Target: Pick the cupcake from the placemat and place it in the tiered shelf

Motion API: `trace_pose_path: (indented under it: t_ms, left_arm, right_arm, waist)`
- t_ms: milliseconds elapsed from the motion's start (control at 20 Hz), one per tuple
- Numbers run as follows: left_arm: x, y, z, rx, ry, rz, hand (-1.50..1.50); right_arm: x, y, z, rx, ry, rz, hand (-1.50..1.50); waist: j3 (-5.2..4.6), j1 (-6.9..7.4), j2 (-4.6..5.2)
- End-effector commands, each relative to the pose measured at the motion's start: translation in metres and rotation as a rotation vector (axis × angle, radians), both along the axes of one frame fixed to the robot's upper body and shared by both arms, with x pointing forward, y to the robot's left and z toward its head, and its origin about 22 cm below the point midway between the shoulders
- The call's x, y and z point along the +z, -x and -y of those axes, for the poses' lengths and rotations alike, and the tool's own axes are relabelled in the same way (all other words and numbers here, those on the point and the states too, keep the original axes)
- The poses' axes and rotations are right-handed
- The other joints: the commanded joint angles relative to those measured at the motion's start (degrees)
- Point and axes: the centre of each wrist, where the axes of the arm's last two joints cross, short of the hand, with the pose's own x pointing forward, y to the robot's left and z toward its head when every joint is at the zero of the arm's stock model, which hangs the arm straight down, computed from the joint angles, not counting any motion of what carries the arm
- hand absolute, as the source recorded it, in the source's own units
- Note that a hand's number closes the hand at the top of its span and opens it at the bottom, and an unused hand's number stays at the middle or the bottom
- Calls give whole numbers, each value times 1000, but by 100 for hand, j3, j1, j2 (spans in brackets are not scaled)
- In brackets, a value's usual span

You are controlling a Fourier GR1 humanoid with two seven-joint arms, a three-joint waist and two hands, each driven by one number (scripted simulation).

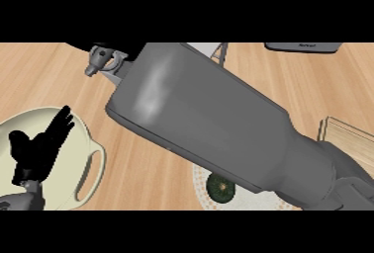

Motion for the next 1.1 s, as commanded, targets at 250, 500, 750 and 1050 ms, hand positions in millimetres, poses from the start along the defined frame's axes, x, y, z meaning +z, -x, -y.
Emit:
trace_pose_path:
  t_ms: [250, 500, 750, 1050]
  left_arm:
    - [7, -9, 3, 7, 12, 23, 0]
    - [8, -1, -3, 9, 3, -4, 0]
    - [6, 8, -3, 20, 8, 16, 0]
    - [6, 3, -11, 22, 8, 13, 0]
  right_arm:
    - [32, -13, -20, -291, -45, -98, 150]
    - [8, -38, -14, -342, 6, -126, 150]
    - [8, -53, -9, -367, -23, -129, 150]
    - [-2, -74, 6, -331, -100, -143, 150]
  waist:
    - [8, -101, 68]
    - [17, -85, 85]
    - [22, -70, 84]
    - [24, -176, 119]
